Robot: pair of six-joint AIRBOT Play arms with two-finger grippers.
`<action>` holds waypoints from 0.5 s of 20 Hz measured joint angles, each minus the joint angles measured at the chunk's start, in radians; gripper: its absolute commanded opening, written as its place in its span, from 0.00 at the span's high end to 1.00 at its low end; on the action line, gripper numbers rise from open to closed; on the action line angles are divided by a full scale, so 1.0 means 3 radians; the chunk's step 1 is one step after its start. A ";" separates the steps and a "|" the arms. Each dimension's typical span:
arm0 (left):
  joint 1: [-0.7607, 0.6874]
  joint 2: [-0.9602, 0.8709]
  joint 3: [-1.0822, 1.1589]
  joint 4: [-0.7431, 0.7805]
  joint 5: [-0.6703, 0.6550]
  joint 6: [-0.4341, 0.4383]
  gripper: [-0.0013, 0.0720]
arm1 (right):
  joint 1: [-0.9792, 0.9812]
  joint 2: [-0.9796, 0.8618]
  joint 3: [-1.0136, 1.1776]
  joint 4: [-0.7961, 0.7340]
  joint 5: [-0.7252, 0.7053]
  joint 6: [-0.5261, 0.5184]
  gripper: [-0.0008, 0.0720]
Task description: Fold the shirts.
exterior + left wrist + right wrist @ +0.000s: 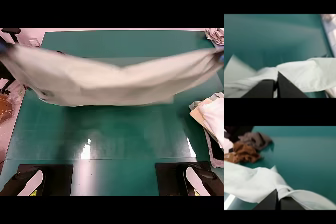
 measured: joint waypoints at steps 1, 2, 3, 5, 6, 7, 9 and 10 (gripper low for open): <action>0.0000 0.0006 0.0365 0.0003 0.0029 -0.0070 0.94 | 0.0018 -0.0079 0.0429 -0.0043 0.0027 -0.0019 0.96; -0.0001 0.0011 0.0684 0.0006 0.0056 -0.0139 0.94 | 0.0032 -0.0172 0.0889 -0.0117 0.0045 -0.0034 0.96; -0.0001 0.0014 0.0993 0.0005 0.0118 -0.0217 0.94 | 0.0041 -0.0254 0.1283 -0.0217 0.0050 -0.0048 0.96; -0.0001 0.0023 0.1423 0.0005 0.0203 -0.0359 0.94 | 0.0056 -0.0407 0.1924 -0.0403 0.0048 -0.0052 0.96; -0.0003 0.0023 0.1527 -0.0003 0.0234 -0.0420 0.94 | 0.0061 -0.0455 0.2085 -0.0486 0.0045 -0.0029 0.96; -0.0003 0.0020 0.1536 0.0015 0.0240 -0.0479 0.94 | 0.0061 -0.0492 0.2153 -0.0559 0.0037 0.0038 0.96; -0.0003 0.0015 0.1240 0.0043 0.0229 -0.0556 0.94 | 0.0064 -0.0510 0.1935 -0.0655 0.0003 0.0196 0.96; -0.0003 0.0010 0.0931 0.0055 0.0224 -0.0568 0.94 | 0.0072 -0.0501 0.1676 -0.0680 -0.0036 0.0276 0.96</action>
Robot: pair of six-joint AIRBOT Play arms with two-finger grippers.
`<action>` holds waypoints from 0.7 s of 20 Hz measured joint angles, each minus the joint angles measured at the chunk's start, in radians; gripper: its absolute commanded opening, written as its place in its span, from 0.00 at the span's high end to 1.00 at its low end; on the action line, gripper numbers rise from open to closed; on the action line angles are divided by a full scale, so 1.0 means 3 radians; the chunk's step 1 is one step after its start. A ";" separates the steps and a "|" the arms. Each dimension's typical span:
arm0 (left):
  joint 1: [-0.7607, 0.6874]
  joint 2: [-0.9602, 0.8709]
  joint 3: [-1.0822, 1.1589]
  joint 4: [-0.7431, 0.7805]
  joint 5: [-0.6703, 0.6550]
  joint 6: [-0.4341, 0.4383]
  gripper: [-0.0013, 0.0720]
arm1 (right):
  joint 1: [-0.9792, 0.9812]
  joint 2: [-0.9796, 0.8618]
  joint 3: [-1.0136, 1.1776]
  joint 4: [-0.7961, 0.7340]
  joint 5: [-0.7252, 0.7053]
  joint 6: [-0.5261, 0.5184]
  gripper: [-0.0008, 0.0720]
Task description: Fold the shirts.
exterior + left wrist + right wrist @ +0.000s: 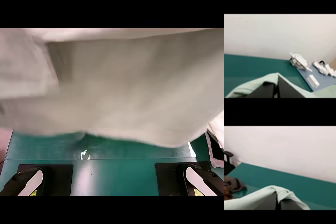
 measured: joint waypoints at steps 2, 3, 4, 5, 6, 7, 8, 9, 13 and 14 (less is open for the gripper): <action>-0.0001 -0.0029 -0.0736 0.0005 0.0057 0.0005 0.94 | 0.0000 -0.0003 -0.0745 -0.0052 -0.0074 0.0135 0.96; -0.0014 -0.0058 -0.1197 -0.0023 0.0146 0.0043 0.94 | 0.0004 -0.0036 -0.1143 -0.0066 -0.0127 0.0181 0.96; -0.0051 -0.0094 -0.1666 -0.0065 0.0295 0.0114 0.94 | 0.0028 -0.0099 -0.1577 -0.0072 -0.0231 0.0214 0.96; -0.0108 -0.0137 -0.2087 -0.0117 0.0488 0.0198 0.94 | 0.0075 -0.0179 -0.1981 -0.0083 -0.0370 0.0234 0.96; -0.0186 -0.0205 -0.2508 -0.0156 0.0752 0.0289 0.94 | 0.0135 -0.0281 -0.2318 -0.0070 -0.0566 0.0228 0.96; -0.0267 -0.0290 -0.2845 -0.0178 0.1027 0.0354 0.94 | 0.0210 -0.0432 -0.2625 -0.0070 -0.0782 0.0197 0.96; -0.0356 -0.0399 -0.3118 -0.0206 0.1294 0.0412 0.94 | 0.0282 -0.0595 -0.2841 -0.0080 -0.0970 0.0159 0.96; -0.0454 -0.0547 -0.3338 -0.0234 0.1567 0.0474 0.94 | 0.0362 -0.0786 -0.3001 -0.0065 -0.1183 0.0107 0.96; -0.0680 -0.1152 -0.3693 -0.0303 0.2284 0.0661 0.94 | 0.0594 -0.1569 -0.3063 -0.0066 -0.1504 -0.0095 0.96; -0.0704 -0.1253 -0.3705 -0.0310 0.2374 0.0692 0.94 | 0.0614 -0.1728 -0.2988 -0.0074 -0.1486 -0.0128 0.96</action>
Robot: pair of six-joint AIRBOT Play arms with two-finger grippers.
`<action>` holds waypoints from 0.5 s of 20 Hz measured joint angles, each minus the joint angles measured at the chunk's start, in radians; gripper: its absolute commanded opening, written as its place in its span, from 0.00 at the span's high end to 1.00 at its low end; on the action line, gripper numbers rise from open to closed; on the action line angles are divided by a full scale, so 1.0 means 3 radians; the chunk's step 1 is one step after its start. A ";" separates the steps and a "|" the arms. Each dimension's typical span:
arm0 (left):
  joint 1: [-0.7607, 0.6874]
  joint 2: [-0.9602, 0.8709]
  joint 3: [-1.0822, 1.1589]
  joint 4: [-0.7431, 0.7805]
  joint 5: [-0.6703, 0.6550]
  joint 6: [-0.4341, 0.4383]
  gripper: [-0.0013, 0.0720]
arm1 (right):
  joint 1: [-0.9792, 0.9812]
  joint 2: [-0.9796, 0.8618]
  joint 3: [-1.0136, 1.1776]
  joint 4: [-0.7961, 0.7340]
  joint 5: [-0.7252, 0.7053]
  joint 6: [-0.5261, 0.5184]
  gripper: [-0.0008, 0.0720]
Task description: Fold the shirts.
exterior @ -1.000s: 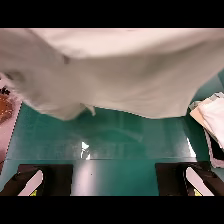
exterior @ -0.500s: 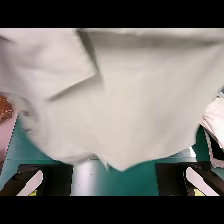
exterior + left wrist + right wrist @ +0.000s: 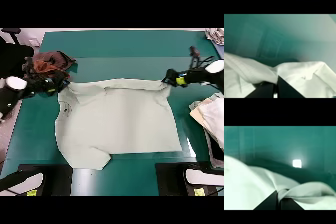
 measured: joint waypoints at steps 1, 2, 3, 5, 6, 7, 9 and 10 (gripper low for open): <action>-0.0018 -0.0064 0.0003 -0.0014 0.0080 0.0033 0.94 | 0.0006 -0.0141 0.0099 -0.0018 0.0047 -0.0032 0.96; -0.0032 -0.0117 0.0024 -0.0015 0.0109 0.0084 0.94 | 0.0001 -0.0247 0.0202 -0.0050 0.0111 -0.0050 0.96; -0.0038 -0.0150 0.0058 -0.0014 0.0116 0.0137 0.94 | -0.0013 -0.0342 0.0314 -0.0099 0.0216 -0.0056 0.96; -0.0053 -0.0195 0.0130 0.0031 0.0081 0.0221 0.94 | -0.0070 -0.0462 0.0533 -0.0211 0.0455 -0.0050 0.96; -0.0052 -0.0211 0.0158 0.0065 0.0058 0.0248 0.94 | -0.0102 -0.0500 0.0619 -0.0271 0.0581 -0.0033 0.96; -0.0034 -0.0219 0.0182 0.0088 0.0031 0.0263 0.94 | -0.0141 -0.0532 0.0701 -0.0323 0.0713 -0.0004 0.96; 0.0046 -0.0233 0.0233 0.0121 -0.0086 0.0272 0.94 | -0.0233 -0.0563 0.0816 -0.0388 0.0905 0.0060 0.96; 0.0103 -0.0235 0.0257 0.0128 -0.0187 0.0280 0.94 | -0.0272 -0.0577 0.0848 -0.0408 0.1010 0.0085 0.96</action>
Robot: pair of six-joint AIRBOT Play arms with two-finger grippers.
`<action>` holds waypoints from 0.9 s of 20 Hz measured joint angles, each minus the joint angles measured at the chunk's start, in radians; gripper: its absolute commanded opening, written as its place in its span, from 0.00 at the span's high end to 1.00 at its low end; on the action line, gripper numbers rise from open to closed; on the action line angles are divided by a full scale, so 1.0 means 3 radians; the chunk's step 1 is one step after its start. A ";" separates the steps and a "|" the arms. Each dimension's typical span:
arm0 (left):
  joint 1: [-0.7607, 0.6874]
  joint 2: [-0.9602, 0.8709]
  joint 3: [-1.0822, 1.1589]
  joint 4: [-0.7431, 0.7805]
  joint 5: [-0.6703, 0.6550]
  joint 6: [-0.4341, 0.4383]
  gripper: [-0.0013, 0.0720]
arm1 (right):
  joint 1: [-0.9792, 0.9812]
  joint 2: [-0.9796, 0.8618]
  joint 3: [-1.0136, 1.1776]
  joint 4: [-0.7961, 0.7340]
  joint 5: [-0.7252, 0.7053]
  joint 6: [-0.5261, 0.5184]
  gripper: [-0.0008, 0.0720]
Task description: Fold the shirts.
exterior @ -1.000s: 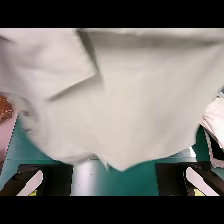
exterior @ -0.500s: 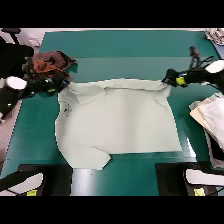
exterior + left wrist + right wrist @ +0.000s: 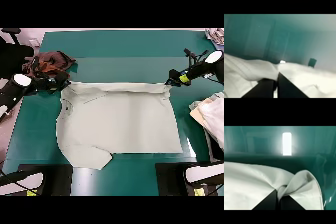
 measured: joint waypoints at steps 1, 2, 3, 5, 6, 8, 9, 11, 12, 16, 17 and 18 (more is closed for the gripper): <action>0.0057 -0.0004 0.0017 0.0004 -0.0099 0.0004 0.94 | -0.0032 -0.0006 0.0023 -0.0009 0.0084 0.0028 0.96; 0.0117 -0.0010 0.0028 0.0017 -0.0209 0.0008 0.94 | -0.0055 -0.0010 0.0034 -0.0008 0.0149 0.0045 0.96; 0.0161 -0.0015 0.0038 0.0017 -0.0291 0.0013 0.94 | -0.0067 -0.0018 0.0045 -0.0023 0.0223 0.0057 0.96; 0.0215 -0.0027 0.0048 0.0046 -0.0423 0.0017 0.94 | -0.0056 -0.0028 0.0057 -0.0057 0.0310 0.0074 0.96; 0.0221 -0.0034 0.0052 0.0069 -0.0463 0.0022 0.94 | -0.0027 -0.0033 0.0062 -0.0088 0.0333 0.0083 0.96; 0.0195 -0.0064 0.0056 0.0132 -0.0525 0.0036 0.94 | 0.0038 -0.0051 0.0066 -0.0168 0.0387 0.0098 0.96; 0.0159 -0.0086 0.0056 0.0187 -0.0558 0.0039 0.94 | 0.0085 -0.0066 0.0069 -0.0207 0.0401 0.0106 0.96; 0.0069 -0.0131 0.0056 0.0287 -0.0623 0.0041 0.93 | 0.0195 -0.0108 0.0070 -0.0312 0.0490 0.0130 0.96; 0.0024 -0.0150 0.0055 0.0346 -0.0649 0.0039 0.93 | 0.0247 -0.0126 0.0070 -0.0389 0.0530 0.0159 0.96; -0.0070 -0.0187 0.0056 0.0692 -0.0762 -0.0109 0.93 | 0.0381 -0.0158 0.0070 -0.0635 0.0595 0.0256 0.95; -0.0083 -0.0191 0.0056 0.0806 -0.0806 -0.0159 0.93 | 0.0397 -0.0164 0.0070 -0.0673 0.0598 0.0275 0.95; -0.0093 -0.0195 0.0056 0.0921 -0.0861 -0.0202 0.93 | 0.0407 -0.0165 0.0070 -0.0694 0.0604 0.0292 0.95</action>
